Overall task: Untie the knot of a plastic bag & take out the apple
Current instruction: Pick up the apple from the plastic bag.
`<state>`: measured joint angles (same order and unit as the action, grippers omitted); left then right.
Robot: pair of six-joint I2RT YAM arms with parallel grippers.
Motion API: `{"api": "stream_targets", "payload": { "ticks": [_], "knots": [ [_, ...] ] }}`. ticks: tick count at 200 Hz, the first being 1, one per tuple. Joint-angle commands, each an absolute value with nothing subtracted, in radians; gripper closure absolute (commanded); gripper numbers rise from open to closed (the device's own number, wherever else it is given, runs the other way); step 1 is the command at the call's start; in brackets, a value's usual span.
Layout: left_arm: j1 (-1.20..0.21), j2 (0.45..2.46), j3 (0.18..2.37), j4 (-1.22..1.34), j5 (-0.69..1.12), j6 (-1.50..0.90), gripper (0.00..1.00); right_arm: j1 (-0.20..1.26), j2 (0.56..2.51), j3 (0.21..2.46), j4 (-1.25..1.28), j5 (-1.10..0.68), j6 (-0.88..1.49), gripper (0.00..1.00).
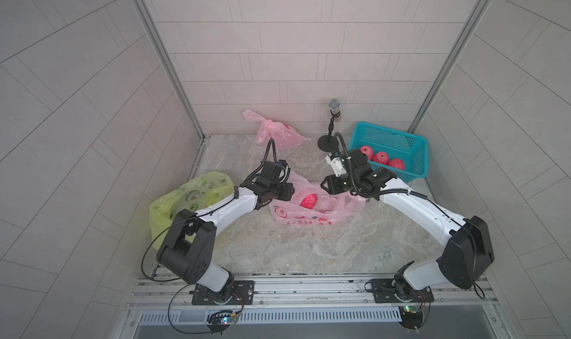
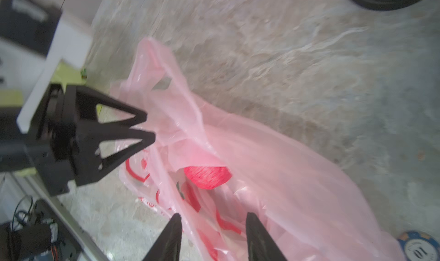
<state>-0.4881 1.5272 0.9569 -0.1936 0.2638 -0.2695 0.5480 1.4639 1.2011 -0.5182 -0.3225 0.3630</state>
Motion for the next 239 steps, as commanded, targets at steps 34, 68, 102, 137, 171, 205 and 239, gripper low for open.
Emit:
{"api": "stream_targets", "payload": {
  "ticks": [34,68,102,137,171,205,239],
  "knots": [
    [-0.48,1.568,0.951,-0.211,0.206,-0.285,0.55,0.635,1.617,1.223,-0.494,-0.418,0.359,0.58],
    [-0.48,1.614,0.969,-0.199,0.206,-0.289,0.49,0.641,1.682,1.232,-0.519,-0.373,0.33,0.53],
    [-0.481,1.649,0.968,-0.183,0.207,-0.29,0.47,0.641,1.713,1.211,-0.474,-0.334,0.344,0.3],
    [-0.48,1.689,0.956,-0.158,0.212,-0.295,0.48,0.64,1.768,1.228,-0.435,-0.291,0.348,0.22],
    [-0.48,1.721,0.946,-0.141,0.215,-0.299,0.48,0.64,1.789,1.236,-0.425,-0.228,0.345,0.21],
    [-0.48,1.738,0.944,-0.131,0.226,-0.304,0.48,0.64,1.808,1.238,-0.38,-0.229,0.339,0.16],
    [-0.481,1.751,0.948,-0.124,0.235,-0.311,0.48,0.639,1.848,1.256,-0.344,-0.253,0.333,0.12]
  ]
}}
